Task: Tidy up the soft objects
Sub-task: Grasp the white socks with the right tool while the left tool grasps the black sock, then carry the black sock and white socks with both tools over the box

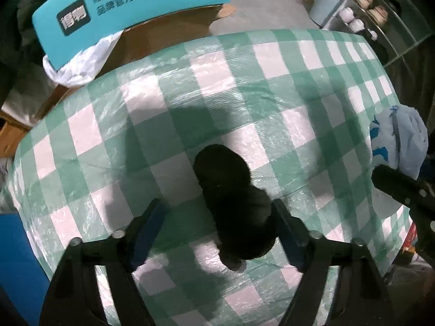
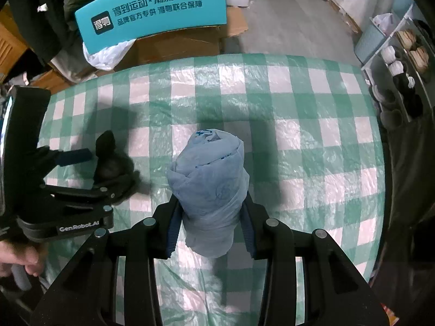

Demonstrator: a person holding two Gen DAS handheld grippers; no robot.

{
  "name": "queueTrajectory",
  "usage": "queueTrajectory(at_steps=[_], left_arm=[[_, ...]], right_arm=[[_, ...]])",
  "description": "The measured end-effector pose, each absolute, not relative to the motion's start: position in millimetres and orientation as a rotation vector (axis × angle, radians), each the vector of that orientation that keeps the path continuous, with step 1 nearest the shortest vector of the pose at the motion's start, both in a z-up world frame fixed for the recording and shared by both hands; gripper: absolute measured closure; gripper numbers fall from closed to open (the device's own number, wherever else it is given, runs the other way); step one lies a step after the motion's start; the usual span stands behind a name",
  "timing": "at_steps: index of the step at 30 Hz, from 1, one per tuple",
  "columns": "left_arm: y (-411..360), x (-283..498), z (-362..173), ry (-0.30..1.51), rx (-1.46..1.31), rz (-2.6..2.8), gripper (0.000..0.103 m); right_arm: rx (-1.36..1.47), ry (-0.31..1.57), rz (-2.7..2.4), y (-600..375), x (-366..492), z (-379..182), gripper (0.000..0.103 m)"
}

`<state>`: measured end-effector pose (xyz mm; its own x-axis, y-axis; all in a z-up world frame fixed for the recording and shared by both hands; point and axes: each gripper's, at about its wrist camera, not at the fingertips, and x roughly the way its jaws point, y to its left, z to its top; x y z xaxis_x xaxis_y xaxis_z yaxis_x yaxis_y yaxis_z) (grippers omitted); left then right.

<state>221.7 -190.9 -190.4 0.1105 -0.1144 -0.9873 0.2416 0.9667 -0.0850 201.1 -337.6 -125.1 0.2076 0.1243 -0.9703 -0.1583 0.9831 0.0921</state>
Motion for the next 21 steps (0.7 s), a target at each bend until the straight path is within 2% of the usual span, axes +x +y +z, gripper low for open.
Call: queueTrajectory(at_steps=[2,3,11,21], left_arm=[[-193,221,-189,1.435,0.112,-0.285,0.057],[-194,220,-189,1.440,0.104,-0.298,0.063],[-199,203,-172,1.400,0.163,-0.300,0.065],[-192,163,-125,1.334,0.245,-0.296,0.065]], right_arm=[[-0.033,1.349,0.198,-338,199,-125,0.065],[-0.035,1.350,0.201,-337,199,-125,0.065],[-0.078,1.349,0.220,-330,190,-120,0.065],[-0.135,1.315,0.253,-311,171,-101,0.065]])
